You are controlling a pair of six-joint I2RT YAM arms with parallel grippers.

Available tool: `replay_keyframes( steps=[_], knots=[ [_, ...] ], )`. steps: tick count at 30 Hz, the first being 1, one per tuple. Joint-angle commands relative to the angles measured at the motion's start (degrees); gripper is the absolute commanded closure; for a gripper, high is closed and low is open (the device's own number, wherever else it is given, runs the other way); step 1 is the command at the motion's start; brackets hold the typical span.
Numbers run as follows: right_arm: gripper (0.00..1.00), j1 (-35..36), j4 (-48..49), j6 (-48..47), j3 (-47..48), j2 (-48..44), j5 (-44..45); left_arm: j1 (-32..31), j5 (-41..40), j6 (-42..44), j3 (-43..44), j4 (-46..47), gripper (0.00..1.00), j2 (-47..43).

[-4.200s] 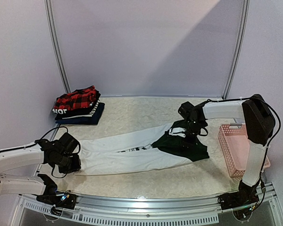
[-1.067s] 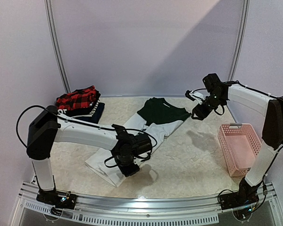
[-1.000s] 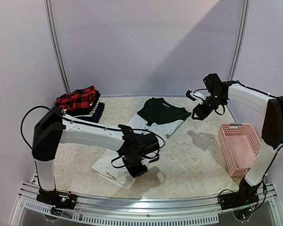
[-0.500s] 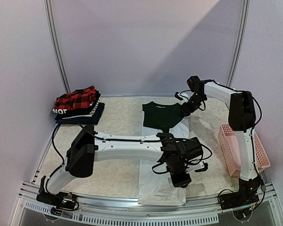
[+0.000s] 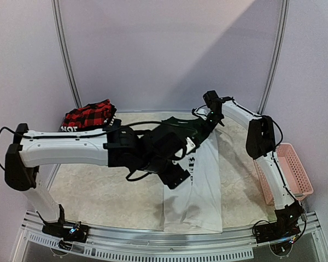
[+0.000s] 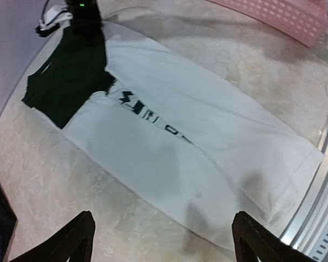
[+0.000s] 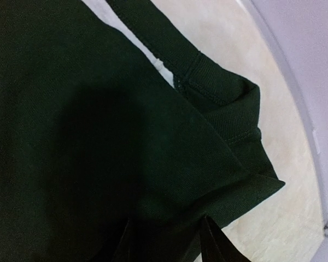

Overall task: Fold and stack the mixed laundry pile
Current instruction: Rotate the rectangle-folded T-shirt at the center of the board.

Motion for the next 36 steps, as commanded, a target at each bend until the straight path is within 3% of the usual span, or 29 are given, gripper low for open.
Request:
replay_keyframes(
  steps=[1, 5, 8, 12, 16, 22, 25, 29, 36],
  knots=[
    [0.60, 2.20, 11.78, -9.15, -0.63, 6.67, 8.15, 2.10, -6.69, -2.34, -4.47, -1.40, 0.12, -4.25],
    [0.59, 2.08, 15.41, -10.85, -0.47, 6.30, 9.14, 1.59, -6.67, -0.77, -5.91, -1.55, 0.13, -6.04],
    [0.50, 1.51, 11.04, -6.86, -5.62, -1.00, 0.49, -0.85, -4.20, 7.07, -8.50, 0.98, 0.15, -6.47],
    [0.37, 1.53, 14.55, -5.54, -27.79, -26.31, -11.96, -2.87, 1.70, 17.46, -12.59, 3.97, 0.17, -6.81],
    [0.32, 1.64, 13.49, -9.44, -48.55, -49.34, -21.92, -3.55, 10.19, 23.88, -15.97, 3.98, 0.20, -6.87],
    [0.34, 2.29, 1.57, -30.14, -80.32, -75.59, -31.03, -6.07, 13.93, 32.56, -19.16, 4.40, 0.24, -4.99],
    [0.36, 4.38, -2.06, -37.05, -90.99, -82.84, -31.23, -7.43, 13.66, 35.91, -20.32, 5.97, 0.27, -3.25],
    [0.38, 9.52, -1.93, -38.82, -100.28, -89.66, -27.88, -9.50, 13.45, 39.87, -20.12, 7.47, 0.28, 0.04],
    [0.39, 18.44, 0.10, -37.30, -104.22, -89.66, -25.16, -10.69, 13.23, 44.33, -18.74, 9.20, 0.34, 6.37]
  ],
)
